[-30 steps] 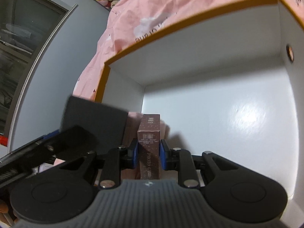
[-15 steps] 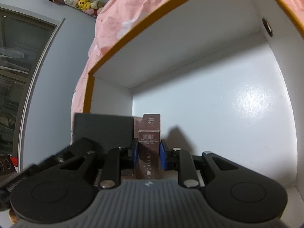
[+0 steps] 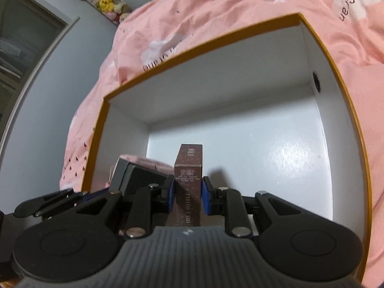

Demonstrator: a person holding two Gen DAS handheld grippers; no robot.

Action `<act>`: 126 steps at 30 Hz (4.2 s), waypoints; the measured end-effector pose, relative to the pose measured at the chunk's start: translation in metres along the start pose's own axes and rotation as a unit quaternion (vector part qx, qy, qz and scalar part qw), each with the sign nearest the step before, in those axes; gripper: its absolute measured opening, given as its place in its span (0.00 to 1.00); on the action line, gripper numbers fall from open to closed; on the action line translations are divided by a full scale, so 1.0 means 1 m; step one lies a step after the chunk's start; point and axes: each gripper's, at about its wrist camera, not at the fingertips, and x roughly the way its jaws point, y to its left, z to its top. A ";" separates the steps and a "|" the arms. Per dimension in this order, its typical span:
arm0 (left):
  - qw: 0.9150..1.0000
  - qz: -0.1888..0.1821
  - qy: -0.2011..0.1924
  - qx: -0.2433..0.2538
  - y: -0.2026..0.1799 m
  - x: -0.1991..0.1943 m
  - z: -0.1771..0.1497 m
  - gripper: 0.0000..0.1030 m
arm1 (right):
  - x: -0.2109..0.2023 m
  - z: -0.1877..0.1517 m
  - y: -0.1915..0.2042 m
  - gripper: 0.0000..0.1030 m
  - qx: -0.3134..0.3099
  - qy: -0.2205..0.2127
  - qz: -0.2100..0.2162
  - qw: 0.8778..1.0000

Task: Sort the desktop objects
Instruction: 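Set both boxes down in the orange box and open both grippers, then grasp the white crocheted bunny with the left gripper while the right gripper grasps the plush duck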

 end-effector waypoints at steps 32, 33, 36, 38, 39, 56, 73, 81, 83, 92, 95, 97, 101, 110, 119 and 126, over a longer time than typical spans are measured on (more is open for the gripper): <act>0.996 -0.082 -0.031 -0.032 0.048 -0.038 -0.013 0.50 | 0.026 0.005 0.015 0.29 0.003 0.095 0.007 0.995; 0.996 -0.078 -0.029 -0.033 0.051 -0.037 -0.012 0.50 | 0.025 0.005 0.014 0.30 0.006 0.091 0.012 0.996; 0.997 -0.067 -0.014 -0.038 0.057 -0.029 -0.012 0.50 | 0.017 0.003 0.013 0.40 0.014 0.080 0.038 0.996; 0.997 -0.073 -0.007 -0.040 0.057 -0.024 -0.016 0.50 | 0.016 0.001 0.013 0.47 0.015 0.077 0.046 0.996; 0.996 -0.078 -0.004 -0.038 0.055 -0.022 -0.017 0.50 | 0.016 0.000 0.013 0.51 0.013 0.075 0.046 0.996; 0.998 -0.052 0.021 -0.040 0.063 -0.019 -0.024 0.16 | 0.041 -0.014 0.025 0.54 -0.014 0.086 0.054 0.995; 0.997 -0.058 -0.034 -0.046 0.059 -0.040 -0.032 0.16 | 0.011 -0.035 0.046 0.55 -0.093 0.016 0.004 0.996; 0.991 -0.062 -0.113 -0.020 0.039 -0.094 -0.059 0.17 | -0.051 -0.072 0.045 0.54 -0.143 -0.108 0.004 0.984; 0.991 -0.093 -0.093 -0.013 0.032 -0.099 -0.068 0.17 | -0.063 -0.083 0.044 0.54 -0.143 -0.125 0.013 0.982; 0.984 -0.167 0.049 0.041 -0.004 -0.087 -0.119 0.17 | -0.115 -0.161 0.030 0.39 -0.186 -0.099 -0.034 0.977; 0.980 -0.176 0.079 0.051 -0.015 -0.085 -0.136 0.17 | -0.126 -0.189 0.020 0.39 -0.175 -0.058 -0.054 0.981; 0.977 -0.184 0.094 0.055 -0.017 -0.085 -0.150 0.17 | -0.133 -0.211 0.013 0.39 -0.168 -0.031 -0.060 0.983; 0.972 -0.193 0.117 0.071 -0.029 -0.087 -0.165 0.17 | -0.131 -0.241 0.009 0.39 -0.166 0.019 -0.058 0.984; 0.965 -0.190 0.143 0.112 -0.047 -0.095 -0.185 0.17 | -0.122 -0.261 0.019 0.39 -0.197 0.067 -0.032 0.978; 0.982 -0.136 0.106 0.075 -0.027 -0.070 -0.152 0.60 | -0.120 -0.228 0.004 0.53 -0.108 0.025 -0.023 0.994; 0.970 -0.138 0.159 0.116 -0.037 -0.033 -0.146 0.62 | -0.083 -0.202 -0.020 0.53 0.010 0.061 -0.024 0.998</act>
